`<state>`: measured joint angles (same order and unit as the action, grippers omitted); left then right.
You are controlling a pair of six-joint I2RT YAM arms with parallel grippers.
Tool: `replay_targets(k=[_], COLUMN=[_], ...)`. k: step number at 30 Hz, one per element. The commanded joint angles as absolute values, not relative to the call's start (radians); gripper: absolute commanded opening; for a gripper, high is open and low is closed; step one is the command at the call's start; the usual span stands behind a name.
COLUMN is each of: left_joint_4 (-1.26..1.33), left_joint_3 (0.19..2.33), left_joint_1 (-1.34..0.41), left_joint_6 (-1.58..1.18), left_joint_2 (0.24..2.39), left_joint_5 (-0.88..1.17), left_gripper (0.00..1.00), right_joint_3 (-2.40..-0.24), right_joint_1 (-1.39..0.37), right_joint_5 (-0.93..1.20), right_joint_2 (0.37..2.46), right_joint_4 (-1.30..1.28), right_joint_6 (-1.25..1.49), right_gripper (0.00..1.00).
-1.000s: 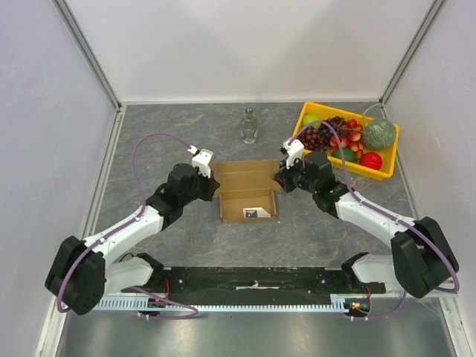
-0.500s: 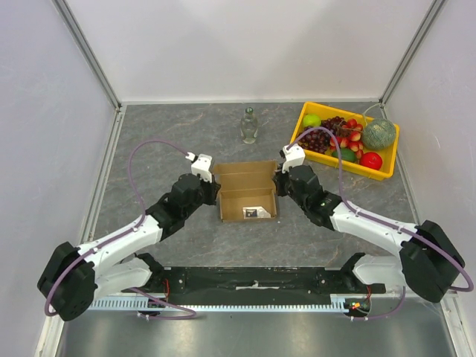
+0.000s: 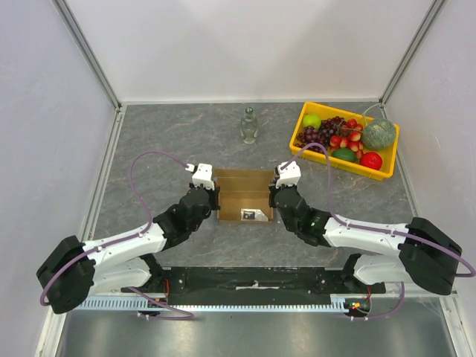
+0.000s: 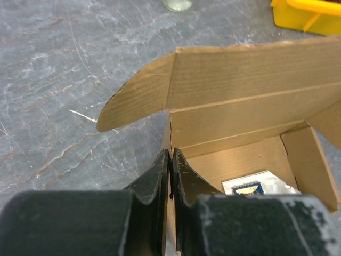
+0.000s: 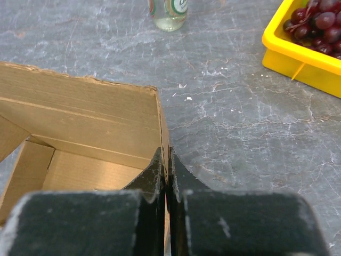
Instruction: Fold the paper box
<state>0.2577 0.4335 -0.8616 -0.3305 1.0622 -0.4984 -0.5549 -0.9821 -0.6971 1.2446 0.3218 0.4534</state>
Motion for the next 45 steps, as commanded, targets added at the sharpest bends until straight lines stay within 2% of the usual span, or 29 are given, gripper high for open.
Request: replay_targets(k=[1,10,17,45], left_joint_4=[0.409,0.549,0.606,0.624], left_joint_3=[0.457,0.471,0.397,0.269], left_joint_1=[-0.874,-0.879,-0.894,-1.045], left_joint_6=[-0.368,-0.348,-0.360,-0.500], left_joint_2=[1.103,1.223,1.189,1.158], left_joint_5=[-0.574,-0.554,-0.565,-0.712], left_gripper=[0.11,0.06,0.02,0.02], right_joint_3=[-0.543,-0.463,-0.420,-0.351], right_joint_1=[-1.029,-1.043,-1.072,-1.272], right_joint_5=[-0.882,-0.948,-0.988,-1.232], right_joint_2=[1.278,1.388,1.427,1.493], right_joint_4=[0.523,0.831,0.949,1.091], right_joint_6=[0.466,0.410,0.411,0.400], right_gripper=[0.00,0.00,0.00,0.01])
